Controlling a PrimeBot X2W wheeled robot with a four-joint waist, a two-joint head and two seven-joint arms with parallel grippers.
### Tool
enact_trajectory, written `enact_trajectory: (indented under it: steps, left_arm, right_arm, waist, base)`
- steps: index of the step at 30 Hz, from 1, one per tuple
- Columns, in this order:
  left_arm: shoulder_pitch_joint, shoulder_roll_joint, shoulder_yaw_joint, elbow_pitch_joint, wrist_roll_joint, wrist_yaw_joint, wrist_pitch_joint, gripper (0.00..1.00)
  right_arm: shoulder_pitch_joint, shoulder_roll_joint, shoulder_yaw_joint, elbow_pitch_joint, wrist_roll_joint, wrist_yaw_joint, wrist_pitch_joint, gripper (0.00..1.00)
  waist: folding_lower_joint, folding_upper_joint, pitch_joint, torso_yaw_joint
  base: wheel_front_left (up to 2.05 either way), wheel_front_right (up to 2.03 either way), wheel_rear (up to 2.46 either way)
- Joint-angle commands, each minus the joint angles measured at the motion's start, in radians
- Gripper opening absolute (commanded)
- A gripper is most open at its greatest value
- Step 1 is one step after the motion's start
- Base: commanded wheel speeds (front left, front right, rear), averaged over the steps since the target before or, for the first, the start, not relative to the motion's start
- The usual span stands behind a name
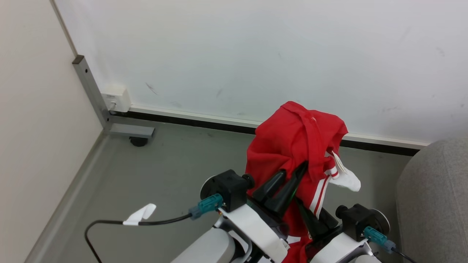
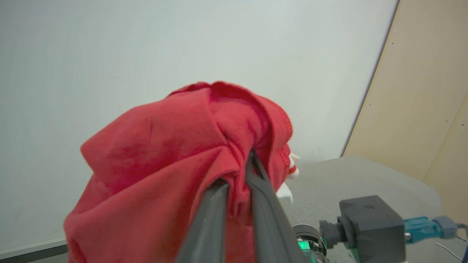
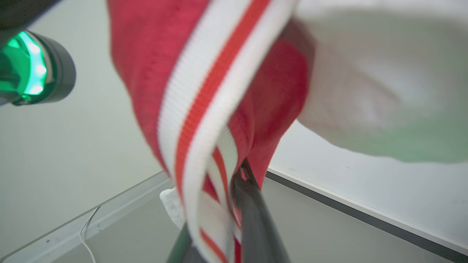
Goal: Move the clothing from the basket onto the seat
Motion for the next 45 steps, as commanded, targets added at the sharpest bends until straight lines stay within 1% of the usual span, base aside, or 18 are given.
enact_trajectory:
  steps: [1, 8, 13, 14, 15, 16, 17, 24, 30, 32, 35, 45]
  left_arm:
    - [0.002, 0.0, 0.005, 0.002, -0.013, 0.005, -0.01, 0.0]
    - [-0.001, 0.007, 0.015, 0.014, -0.016, 0.016, -0.014, 0.0]
    - [0.006, 0.011, 0.006, 0.028, -0.018, 0.012, -0.013, 0.0]
    - [0.006, 0.011, 0.006, 0.029, -0.018, 0.014, -0.013, 0.03]
    - [0.007, 0.012, 0.006, 0.031, -0.018, 0.016, -0.014, 0.29]
    - [0.006, 0.012, 0.007, 0.032, -0.019, 0.018, -0.016, 0.79]
    - [0.006, 0.012, 0.007, 0.031, -0.018, 0.016, -0.017, 1.0]
    - [0.022, 0.02, -0.008, 0.023, -0.009, 0.011, -0.021, 1.0]
    - [0.037, 0.034, -0.013, 0.018, -0.001, 0.014, -0.025, 1.0]
    - [0.039, 0.038, -0.015, 0.017, 0.003, 0.016, -0.027, 1.0]
    - [0.038, 0.045, -0.016, 0.008, 0.013, 0.013, -0.032, 1.0]
    - [0.048, 0.063, -0.008, -0.003, 0.05, 0.004, -0.04, 1.0]
  right_arm:
    - [0.006, 0.002, -0.006, -0.002, 0.003, -0.002, 0.001, 0.0]
    - [0.017, 0.005, -0.025, -0.014, 0.003, -0.002, 0.001, 0.0]
    - [0.02, 0.006, -0.032, -0.025, 0.003, -0.002, 0.001, 0.0]
    - [0.02, 0.003, -0.035, -0.028, 0.003, -0.002, 0.001, 0.0]
    - [0.02, 0.001, -0.039, -0.03, 0.002, -0.002, 0.001, 0.0]
    - [0.021, -0.001, -0.045, -0.034, 0.0, -0.002, 0.001, 0.0]
    - [0.023, -0.002, -0.054, -0.037, -0.001, -0.002, 0.001, 0.0]
    - [0.037, -0.016, -0.127, -0.069, -0.012, -0.002, 0.0, 0.0]
    - [0.041, -0.032, -0.204, -0.109, -0.018, -0.002, 0.0, 0.0]
    - [0.044, -0.028, -0.234, -0.128, 0.003, -0.002, 0.0, 0.0]
    - [0.04, -0.039, -0.268, -0.156, 0.008, -0.002, 0.0, 0.0]
    - [0.046, -0.09, -0.36, -0.254, -0.024, -0.002, 0.0, 0.0]
  waist:
    - [0.0, 0.0, 0.001, -0.005]
    - [0.0, 0.0, 0.008, -0.031]
    - [0.0, 0.0, 0.011, -0.052]
    - [0.0, 0.0, 0.012, -0.056]
    - [0.0, 0.0, 0.012, -0.06]
    - [0.0, 0.0, 0.012, -0.064]
    - [0.0, 0.0, 0.012, -0.069]
    - [0.0, 0.0, 0.016, -0.125]
    - [0.0, 0.0, 0.023, -0.2]
    - [0.0, 0.0, 0.025, -0.229]
    - [0.0, 0.0, 0.029, -0.278]
    - [0.0, 0.0, 0.044, -0.465]
  base:
    - [0.0, 0.0, 0.0]
    - [0.0, 0.0, 0.0]
    - [0.0, 0.0, 0.0]
    - [0.0, 0.0, 0.0]
    - [0.0, 0.0, 0.0]
    - [0.0, 0.0, 0.0]
    - [0.0, 0.0, 0.0]
    - [0.0, 0.0, 0.0]
    - [0.0, 0.0, 0.0]
    - [0.0, 0.0, 0.0]
    - [0.0, 0.0, 0.0]
    - [0.0, 0.0, 0.0]
